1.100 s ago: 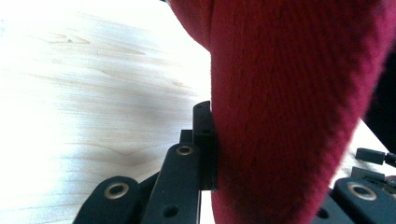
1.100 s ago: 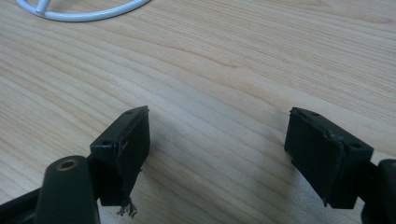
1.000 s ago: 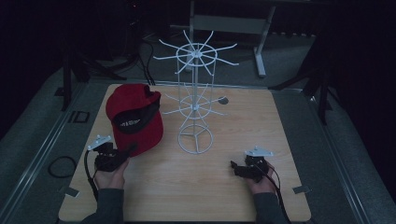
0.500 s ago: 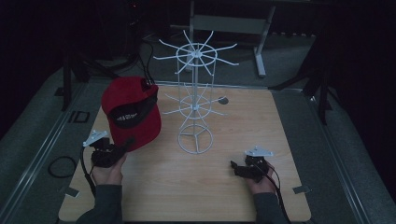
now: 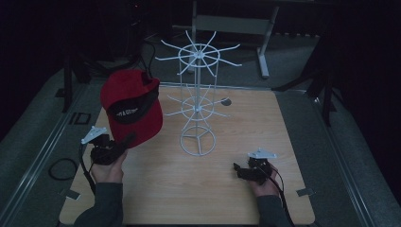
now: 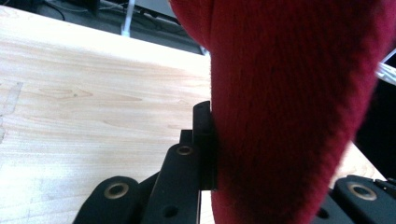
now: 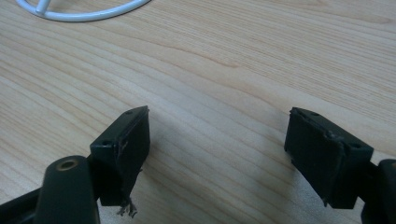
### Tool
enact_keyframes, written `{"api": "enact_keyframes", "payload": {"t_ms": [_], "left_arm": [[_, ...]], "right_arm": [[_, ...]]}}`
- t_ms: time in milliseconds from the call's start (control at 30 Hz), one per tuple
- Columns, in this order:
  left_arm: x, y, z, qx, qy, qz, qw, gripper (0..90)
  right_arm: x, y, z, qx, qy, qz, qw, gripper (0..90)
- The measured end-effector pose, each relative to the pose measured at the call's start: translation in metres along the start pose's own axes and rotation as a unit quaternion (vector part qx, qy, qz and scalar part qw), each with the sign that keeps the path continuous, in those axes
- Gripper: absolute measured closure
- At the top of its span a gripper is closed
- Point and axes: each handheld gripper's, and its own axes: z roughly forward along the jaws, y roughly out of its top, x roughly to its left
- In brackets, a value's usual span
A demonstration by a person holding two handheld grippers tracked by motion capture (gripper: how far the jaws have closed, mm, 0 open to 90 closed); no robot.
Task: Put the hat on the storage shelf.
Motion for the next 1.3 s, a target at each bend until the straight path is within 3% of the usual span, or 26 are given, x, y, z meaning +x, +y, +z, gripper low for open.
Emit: {"api": "enact_keyframes", "payload": {"t_ms": [1300], "left_arm": [[-0.02, 0.041, -0.006, -0.045, -0.014, 0.024, 0.9986, 85.1]], "right_arm": [[0.0, 0.0, 0.0, 0.0, 0.0, 0.001, 1.0, 22.2]]}}
